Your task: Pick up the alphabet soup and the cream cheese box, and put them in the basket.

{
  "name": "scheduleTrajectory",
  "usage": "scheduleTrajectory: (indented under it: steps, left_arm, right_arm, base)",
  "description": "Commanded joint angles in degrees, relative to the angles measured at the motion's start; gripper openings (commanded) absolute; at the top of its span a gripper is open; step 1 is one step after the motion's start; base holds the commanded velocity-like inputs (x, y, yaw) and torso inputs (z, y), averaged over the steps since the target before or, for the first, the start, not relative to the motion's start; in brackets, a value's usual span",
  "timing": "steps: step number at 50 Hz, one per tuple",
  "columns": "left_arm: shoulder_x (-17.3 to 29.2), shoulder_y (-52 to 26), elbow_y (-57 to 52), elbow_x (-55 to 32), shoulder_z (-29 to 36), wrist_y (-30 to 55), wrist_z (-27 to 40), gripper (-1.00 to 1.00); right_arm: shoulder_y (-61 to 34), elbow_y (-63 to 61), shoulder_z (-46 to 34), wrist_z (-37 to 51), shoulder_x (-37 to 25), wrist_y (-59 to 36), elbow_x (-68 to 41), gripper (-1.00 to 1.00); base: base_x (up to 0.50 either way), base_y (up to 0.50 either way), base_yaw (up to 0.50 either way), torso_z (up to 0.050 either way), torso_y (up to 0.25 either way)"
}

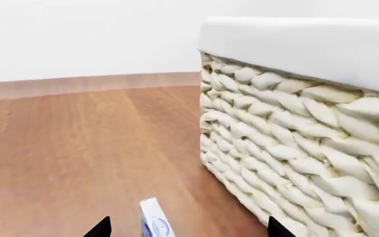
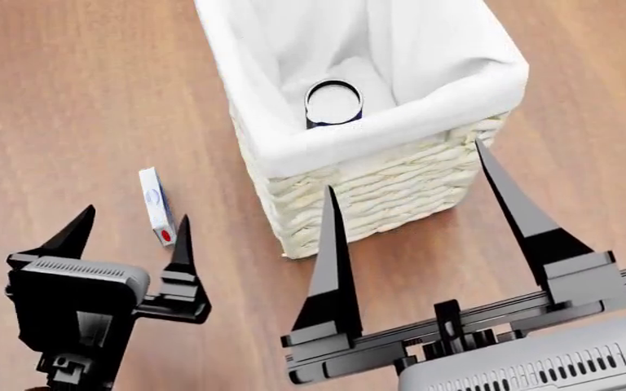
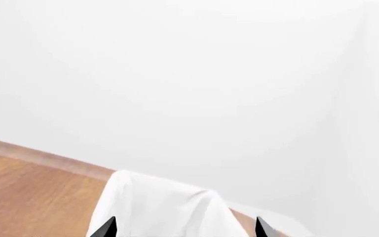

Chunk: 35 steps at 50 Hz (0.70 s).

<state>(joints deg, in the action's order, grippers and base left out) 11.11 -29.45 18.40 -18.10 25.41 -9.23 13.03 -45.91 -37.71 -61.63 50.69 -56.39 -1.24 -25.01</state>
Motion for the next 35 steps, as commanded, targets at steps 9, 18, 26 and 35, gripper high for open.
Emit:
scheduleTrajectory:
  steps: [9, 18, 26, 35]
  left_arm:
    - [-3.1, -5.2, 12.3, -0.3, -0.2, -2.1, -0.8, 1.00]
    - [-4.5, -8.9, 19.0, 0.2, -0.3, -4.6, -1.3, 1.00]
    - [-5.3, -10.4, 23.3, 0.3, -0.3, -6.3, -1.5, 1.00]
    - [-6.1, -11.9, 28.6, 0.5, -0.2, -8.7, -1.9, 1.00]
  right_arm:
    - [1.3, -0.8, 0.1, 0.8, -0.8, 0.3, -0.2, 1.00]
    - [1.8, -0.3, 0.3, 0.9, -1.1, 1.1, -0.2, 1.00]
    - [2.1, -0.4, 0.3, 1.0, -1.2, 1.1, -0.2, 1.00]
    - [2.3, -0.5, 0.3, 1.1, -1.1, 1.0, -0.1, 1.00]
  base:
    - [0.00, 0.00, 0.00, 0.000, 0.000]
    - [0.00, 0.00, 0.00, 0.000, 0.000]
    - [0.00, 0.00, 0.00, 0.000, 0.000]
    - [0.00, 0.00, 0.00, 0.000, 0.000]
